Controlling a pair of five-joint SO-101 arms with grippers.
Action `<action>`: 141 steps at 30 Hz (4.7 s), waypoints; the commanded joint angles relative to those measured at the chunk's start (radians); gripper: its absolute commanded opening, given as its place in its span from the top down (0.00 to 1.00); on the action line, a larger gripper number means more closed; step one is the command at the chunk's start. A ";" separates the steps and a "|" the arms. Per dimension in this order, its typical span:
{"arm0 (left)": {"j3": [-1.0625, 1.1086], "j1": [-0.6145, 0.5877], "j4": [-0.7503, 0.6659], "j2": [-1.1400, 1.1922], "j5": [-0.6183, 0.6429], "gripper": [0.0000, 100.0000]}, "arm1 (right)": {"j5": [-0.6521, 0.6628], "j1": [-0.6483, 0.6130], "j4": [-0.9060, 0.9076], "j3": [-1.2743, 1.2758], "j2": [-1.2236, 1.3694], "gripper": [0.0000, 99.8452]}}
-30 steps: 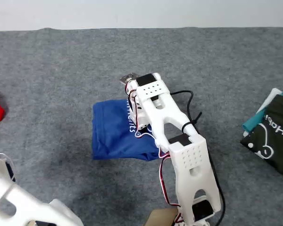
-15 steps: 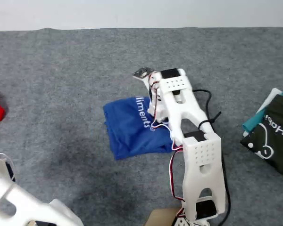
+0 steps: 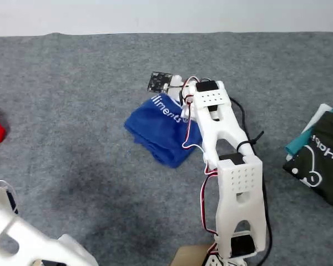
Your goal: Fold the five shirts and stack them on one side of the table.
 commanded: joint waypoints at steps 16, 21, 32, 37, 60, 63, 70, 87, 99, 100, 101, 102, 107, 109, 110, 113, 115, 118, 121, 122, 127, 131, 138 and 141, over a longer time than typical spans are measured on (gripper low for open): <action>-0.008 -0.003 0.008 -0.018 -0.009 1.00 | 0.278 -0.094 -0.294 -0.005 -0.018 0.87; -0.008 -0.003 0.008 -0.018 -0.009 1.00 | 0.170 -0.101 -0.286 -0.005 -0.058 0.86; -0.008 0.000 0.008 -0.018 -0.009 1.00 | -0.258 -0.079 -0.286 -0.005 -0.160 0.73; -0.010 0.005 0.006 -0.018 -0.009 1.00 | -0.445 -0.079 -0.194 -0.005 -0.295 0.73; -0.001 0.005 0.008 -0.018 -0.009 1.00 | -1.484 -0.070 0.510 -0.005 -0.486 0.73; -0.001 0.005 0.009 -0.018 -0.009 1.00 | -1.522 -0.071 0.513 -0.005 -0.437 0.73; 0.021 0.006 0.006 -0.018 -0.009 1.00 | -1.519 -0.113 0.444 -0.005 -0.289 0.73; 0.025 0.005 0.003 -0.018 -0.009 1.00 | -1.467 -0.183 0.189 -0.005 -0.113 0.58; 0.025 0.006 0.002 -0.018 -0.009 1.00 | -1.444 -0.180 0.065 -0.005 0.002 0.58; 0.025 0.006 0.002 -0.018 -0.009 1.00 | -1.444 -0.179 0.065 -0.006 0.005 0.58; 0.025 0.006 0.002 -0.018 -0.009 1.00 | -1.444 -0.179 0.068 -0.011 0.005 0.58; 0.025 0.006 0.002 -0.018 -0.009 1.00 | -1.444 -0.179 0.074 -0.025 0.012 0.59; 0.025 0.006 0.002 -0.018 -0.009 1.00 | -1.438 -0.179 0.130 -0.098 0.053 0.81; 0.025 0.006 0.002 -0.018 -0.009 1.00 | -1.438 -0.176 0.154 -0.137 0.073 0.90; 0.025 0.006 0.002 -0.018 -0.009 1.00 | -1.436 -0.171 0.163 -0.153 0.084 0.94; 0.025 0.006 0.002 -0.018 -0.009 1.00 | -1.436 -0.165 0.191 -0.209 0.113 0.99; 0.025 0.006 0.005 -0.018 -0.009 1.00 | -1.439 -0.148 0.220 -0.244 0.124 0.99; 0.025 0.003 0.006 -0.018 -0.009 1.00 | -1.441 -0.108 0.266 -0.313 0.119 0.99; 0.025 0.005 0.006 -0.018 -0.009 1.00 | -1.438 -0.062 0.344 -0.405 0.107 0.99; 0.025 0.005 0.006 -0.018 -0.009 1.00 | -1.438 -0.048 0.378 -0.433 0.104 0.99; 0.025 0.005 0.006 -0.018 -0.009 1.00 | -1.393 0.007 0.587 -0.565 0.097 0.99; 0.025 0.005 0.008 -0.018 -0.009 1.00 | -1.361 0.048 0.727 -0.651 0.094 0.99; 0.025 0.005 0.008 -0.018 -0.008 1.00 | -1.361 0.061 0.799 -0.707 0.105 0.99; 0.025 0.005 0.008 -0.018 -0.008 1.00 | -1.359 0.064 0.799 -0.707 0.114 0.99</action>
